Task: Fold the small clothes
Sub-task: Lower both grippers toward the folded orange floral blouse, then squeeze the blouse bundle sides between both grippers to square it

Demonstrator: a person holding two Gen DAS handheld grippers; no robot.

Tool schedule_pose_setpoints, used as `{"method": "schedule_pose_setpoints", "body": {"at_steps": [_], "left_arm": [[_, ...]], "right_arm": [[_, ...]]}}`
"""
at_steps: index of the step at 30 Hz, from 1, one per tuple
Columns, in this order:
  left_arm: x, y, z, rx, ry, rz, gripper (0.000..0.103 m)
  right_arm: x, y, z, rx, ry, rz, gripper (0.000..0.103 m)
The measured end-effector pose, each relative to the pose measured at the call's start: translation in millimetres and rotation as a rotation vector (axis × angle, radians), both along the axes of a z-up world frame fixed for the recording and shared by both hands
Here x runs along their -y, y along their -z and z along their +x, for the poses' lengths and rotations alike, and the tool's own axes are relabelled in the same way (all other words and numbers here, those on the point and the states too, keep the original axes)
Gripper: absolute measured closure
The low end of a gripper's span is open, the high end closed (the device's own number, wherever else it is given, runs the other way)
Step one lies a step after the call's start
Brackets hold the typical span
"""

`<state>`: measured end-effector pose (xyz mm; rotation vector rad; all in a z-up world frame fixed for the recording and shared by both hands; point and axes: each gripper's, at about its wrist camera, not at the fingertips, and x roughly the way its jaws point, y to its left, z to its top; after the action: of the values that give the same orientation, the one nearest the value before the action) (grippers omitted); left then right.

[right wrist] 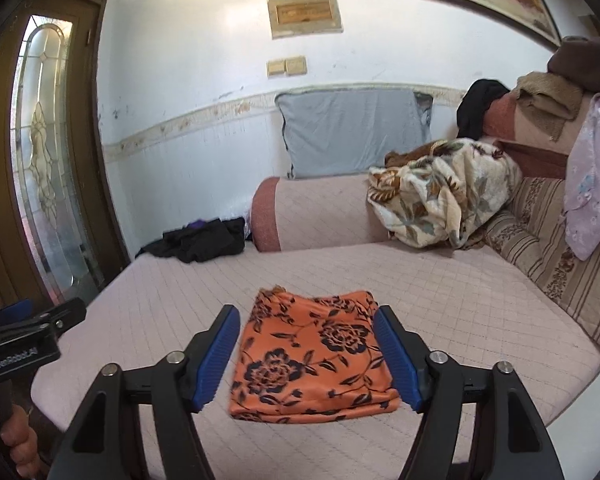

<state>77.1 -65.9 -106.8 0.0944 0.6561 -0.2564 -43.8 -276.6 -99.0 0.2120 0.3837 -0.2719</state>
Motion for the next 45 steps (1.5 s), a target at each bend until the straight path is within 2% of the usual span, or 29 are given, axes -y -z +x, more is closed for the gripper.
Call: {"method": "schedule_pose_setpoints", "body": {"at_steps": [2, 5, 7, 9, 13, 16, 20, 25, 27, 30, 34, 35, 37, 38, 40, 43, 45], "left_arm": [[9.8, 24.0, 21.0, -0.109, 0.033, 0.004, 0.0], [25.8, 54.9, 51.0, -0.214, 0.042, 0.04, 0.0], [36.5, 72.5, 68.7, -0.243, 0.044, 0.055, 0.0], [45.1, 85.7, 88.8, -0.269, 0.052, 0.058, 0.0], [60.7, 113.0, 134.6, -0.391, 0.123, -0.016, 0.0], [77.0, 132.9, 162.2, -0.501, 0.22, -0.111, 0.0], [93.1, 148.7, 180.3, -0.568, 0.338, -0.196, 0.0], [97.4, 170.8, 191.2, -0.648, 0.395, -0.29, 0.0], [102.4, 177.2, 193.6, -0.691, 0.436, -0.297, 0.0], [109.4, 179.9, 193.6, -0.703, 0.485, -0.306, 0.0], [118.0, 183.9, 194.5, -0.721, 0.52, -0.338, 0.0], [118.8, 184.8, 194.9, -0.718, 0.518, -0.335, 0.001], [120.3, 184.7, 193.4, -0.707, 0.51, -0.316, 0.009], [119.5, 184.2, 193.6, -0.701, 0.507, -0.312, 0.012], [117.0, 183.2, 193.8, -0.686, 0.49, -0.307, 0.024], [111.4, 180.2, 194.5, -0.668, 0.462, -0.319, 0.037], [110.1, 175.4, 192.9, -0.648, 0.461, -0.319, 0.041]], "right_arm": [[29.1, 16.4, 12.1, -0.048, -0.008, 0.074, 0.024], [82.7, 49.2, 32.5, -0.128, 0.032, 0.24, 0.024], [114.2, 72.2, 47.3, -0.188, 0.079, 0.324, 0.024], [138.6, 91.0, 61.5, -0.216, 0.072, 0.401, 0.024], [182.4, 131.8, 102.8, -0.271, 0.011, 0.59, 0.024], [209.9, 164.3, 129.8, -0.29, -0.003, 0.754, 0.024], [233.1, 202.2, 156.6, -0.322, -0.05, 0.939, 0.024], [238.7, 227.7, 180.3, -0.376, -0.127, 1.071, 0.024], [237.6, 229.6, 186.2, -0.374, -0.15, 1.073, 0.021], [229.2, 230.0, 194.0, -0.379, -0.201, 1.073, 0.02], [205.0, 226.6, 209.8, -0.426, -0.285, 1.003, 0.02], [199.2, 225.6, 212.3, -0.432, -0.279, 0.972, 0.019], [191.5, 223.2, 214.1, -0.433, -0.267, 0.934, 0.019], [186.0, 221.3, 215.1, -0.434, -0.258, 0.912, 0.021], [179.0, 219.6, 216.8, -0.447, -0.246, 0.87, 0.029], [167.8, 213.5, 217.5, -0.461, -0.222, 0.796, 0.044], [167.7, 211.0, 215.2, -0.456, -0.207, 0.792, 0.052]]}}
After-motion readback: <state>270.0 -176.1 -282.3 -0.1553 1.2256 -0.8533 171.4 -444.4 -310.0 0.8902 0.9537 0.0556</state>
